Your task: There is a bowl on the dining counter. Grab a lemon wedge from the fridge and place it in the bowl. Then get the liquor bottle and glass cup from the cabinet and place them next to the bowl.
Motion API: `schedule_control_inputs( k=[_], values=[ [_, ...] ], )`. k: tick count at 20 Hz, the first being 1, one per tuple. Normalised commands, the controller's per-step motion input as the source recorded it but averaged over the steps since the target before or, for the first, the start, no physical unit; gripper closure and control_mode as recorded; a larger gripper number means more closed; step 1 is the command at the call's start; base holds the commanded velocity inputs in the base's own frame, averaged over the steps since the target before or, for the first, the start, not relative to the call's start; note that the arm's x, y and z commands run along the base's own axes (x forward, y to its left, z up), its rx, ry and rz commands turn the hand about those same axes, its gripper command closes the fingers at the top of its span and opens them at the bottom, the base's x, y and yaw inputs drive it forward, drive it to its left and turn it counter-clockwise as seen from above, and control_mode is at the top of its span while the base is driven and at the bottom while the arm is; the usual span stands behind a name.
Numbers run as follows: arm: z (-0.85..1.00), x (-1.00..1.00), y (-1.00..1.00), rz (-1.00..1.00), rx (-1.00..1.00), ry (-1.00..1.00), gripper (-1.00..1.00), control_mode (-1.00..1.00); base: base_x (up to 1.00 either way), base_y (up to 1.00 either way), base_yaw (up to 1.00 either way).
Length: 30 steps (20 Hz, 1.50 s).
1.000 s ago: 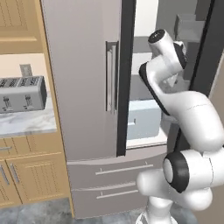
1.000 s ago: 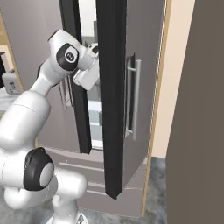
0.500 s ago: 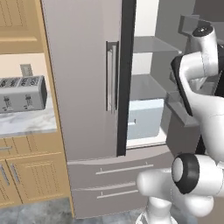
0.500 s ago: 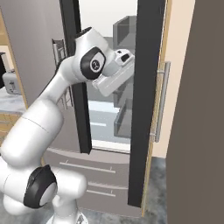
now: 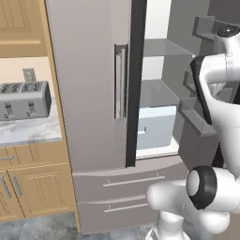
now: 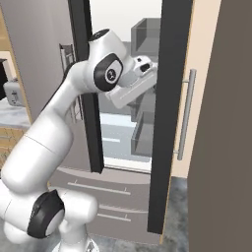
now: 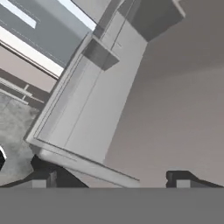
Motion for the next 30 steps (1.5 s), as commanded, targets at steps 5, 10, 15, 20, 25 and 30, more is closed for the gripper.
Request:
schedule_control_inputs(
  k=[5, 10, 15, 20, 25, 30],
  values=[
    [-0.16, -0.62, 0.91, -0.13, 0.12, -0.44, -1.00, -1.00, 0.00, 0.00, 0.00],
    [-0.21, -0.32, 1.00, -0.09, 0.17, -0.34, -1.00, -1.00, 0.00, 0.00, 0.00],
    [-0.15, 0.04, 1.00, -0.02, 0.20, -0.12, -1.00, -1.00, 0.00, 0.00, 0.00],
    [0.00, 0.08, 1.00, 0.00, 0.18, -0.15, -1.00, -1.00, 0.00, 0.00, 0.00],
    [0.05, 0.24, 1.00, 0.00, 0.07, -0.07, -1.00, -1.00, 0.00, 0.00, 0.00],
    [0.13, 0.41, 0.95, 0.00, 0.04, -0.07, -1.00, -1.00, 0.00, 0.00, 0.00]
  ],
)
